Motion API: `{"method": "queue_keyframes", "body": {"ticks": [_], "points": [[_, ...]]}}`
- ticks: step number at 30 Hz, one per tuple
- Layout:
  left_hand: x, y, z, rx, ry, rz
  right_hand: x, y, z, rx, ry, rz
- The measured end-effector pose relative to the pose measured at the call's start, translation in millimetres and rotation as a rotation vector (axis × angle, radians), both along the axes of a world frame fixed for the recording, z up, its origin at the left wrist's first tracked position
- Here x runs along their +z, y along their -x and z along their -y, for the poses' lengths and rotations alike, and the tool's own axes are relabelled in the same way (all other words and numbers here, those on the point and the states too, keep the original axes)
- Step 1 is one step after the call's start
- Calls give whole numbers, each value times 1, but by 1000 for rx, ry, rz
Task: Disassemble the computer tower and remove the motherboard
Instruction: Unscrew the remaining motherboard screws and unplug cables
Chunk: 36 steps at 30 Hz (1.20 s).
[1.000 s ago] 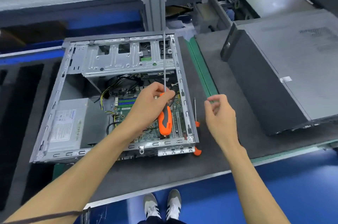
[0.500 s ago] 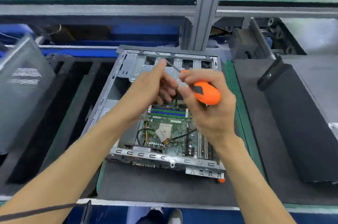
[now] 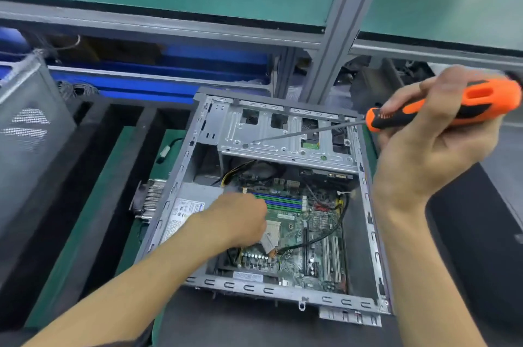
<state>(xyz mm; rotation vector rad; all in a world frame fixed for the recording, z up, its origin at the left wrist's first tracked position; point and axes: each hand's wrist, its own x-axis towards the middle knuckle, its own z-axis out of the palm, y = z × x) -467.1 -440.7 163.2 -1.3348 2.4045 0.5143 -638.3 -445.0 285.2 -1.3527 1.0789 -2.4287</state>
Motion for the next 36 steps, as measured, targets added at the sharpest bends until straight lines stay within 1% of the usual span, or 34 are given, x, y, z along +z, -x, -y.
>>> {"method": "queue_keyframes", "body": {"ticks": [3,7,9,11,14,16,18,20,22,24,26,27,28,29,30,31,33,36], "points": [[-5,4,0,-12,-76,-10,5,-3,2,-10,22,-42],[-4,12,-1,-19,-100,5,7,-13,8,89,36,-96],[-3,16,-2,-24,-81,12,5,-21,14,188,-6,-124],[-6,22,-3,-8,-37,34,0,-28,22,293,-128,-164],[-18,36,2,91,23,153,-16,-38,38,364,-377,-279],[-30,47,11,209,29,227,-27,-45,47,397,-471,-316],[-40,55,26,323,21,241,-33,-49,55,423,-501,-314],[-49,58,38,395,4,248,-33,-51,62,436,-507,-310],[-57,56,45,443,-16,262,-30,-52,69,447,-495,-316],[-57,52,47,436,-25,284,-28,-52,74,454,-479,-335],[-51,49,45,368,21,250,-28,-52,78,457,-461,-355],[-47,49,41,323,22,195,-27,-51,79,459,-453,-358],[-44,48,34,294,-28,116,-28,-51,81,464,-446,-355],[-42,50,24,271,-133,38,-27,-51,82,465,-440,-354],[-41,52,12,249,-239,-15,-27,-52,83,468,-433,-356],[-40,55,0,225,-286,-41,-26,-52,84,472,-425,-358],[-40,59,-17,203,-201,-29,-26,-53,86,480,-408,-368],[-33,54,-16,300,89,26,-23,-53,87,480,-376,-370]]}}
